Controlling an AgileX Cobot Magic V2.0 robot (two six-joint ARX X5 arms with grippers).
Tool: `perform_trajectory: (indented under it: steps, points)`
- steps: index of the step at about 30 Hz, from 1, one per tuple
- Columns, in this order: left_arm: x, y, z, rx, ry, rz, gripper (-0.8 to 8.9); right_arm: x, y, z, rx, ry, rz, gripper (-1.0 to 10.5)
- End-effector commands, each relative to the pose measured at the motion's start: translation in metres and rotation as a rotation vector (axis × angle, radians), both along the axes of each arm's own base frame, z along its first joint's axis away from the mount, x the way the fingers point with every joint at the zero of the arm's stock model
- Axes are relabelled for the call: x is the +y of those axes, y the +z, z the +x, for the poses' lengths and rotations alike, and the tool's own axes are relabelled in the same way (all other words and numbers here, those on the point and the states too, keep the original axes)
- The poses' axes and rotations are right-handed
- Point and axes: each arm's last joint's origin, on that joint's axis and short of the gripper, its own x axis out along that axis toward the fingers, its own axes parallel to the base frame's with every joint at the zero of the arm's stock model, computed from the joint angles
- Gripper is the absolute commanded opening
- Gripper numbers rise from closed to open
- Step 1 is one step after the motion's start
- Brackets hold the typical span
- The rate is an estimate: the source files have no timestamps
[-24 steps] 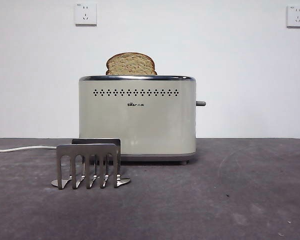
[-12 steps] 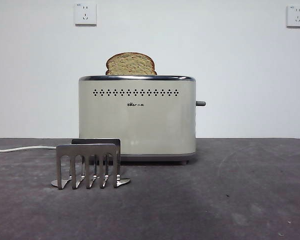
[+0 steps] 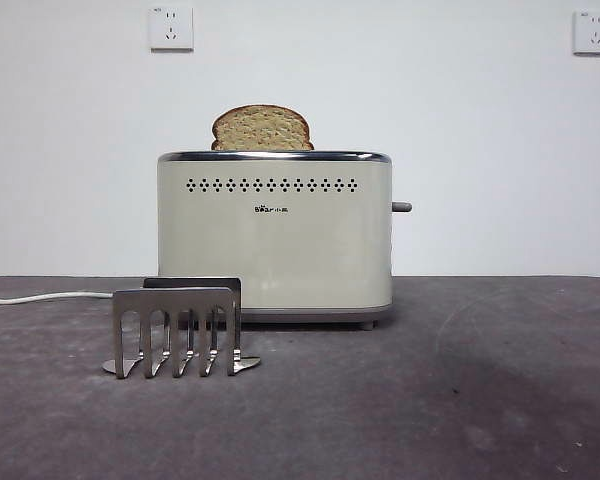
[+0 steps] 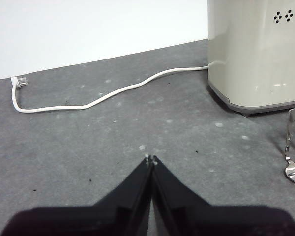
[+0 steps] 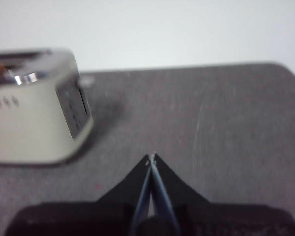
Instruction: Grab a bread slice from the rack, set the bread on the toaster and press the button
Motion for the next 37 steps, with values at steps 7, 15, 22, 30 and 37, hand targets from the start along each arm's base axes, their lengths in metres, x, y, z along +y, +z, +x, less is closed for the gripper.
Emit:
perform_trajectory:
  steps: [7,15,22,30,37]
  points:
    - [0.0,-0.004,0.001,0.01,0.004,-0.006,-0.03,0.0,-0.056,-0.001,0.051,-0.012,0.05,0.0]
    - [0.0,-0.004,0.001,0.01,0.004,-0.006,-0.03,0.0,-0.068,-0.003,0.055,-0.014,0.063,0.0]
    - [0.0,-0.004,0.001,0.01,0.004,-0.006,-0.03,0.0,-0.067,-0.003,0.058,-0.024,0.114,0.0]
    - [0.0,-0.004,0.001,0.01,0.004,-0.006,-0.03,0.0,-0.067,-0.003,0.058,-0.024,0.114,0.0]
    - [0.0,-0.004,0.001,0.01,0.004,-0.006,-0.03,0.0,-0.067,-0.003,0.058,-0.024,0.114,0.0]
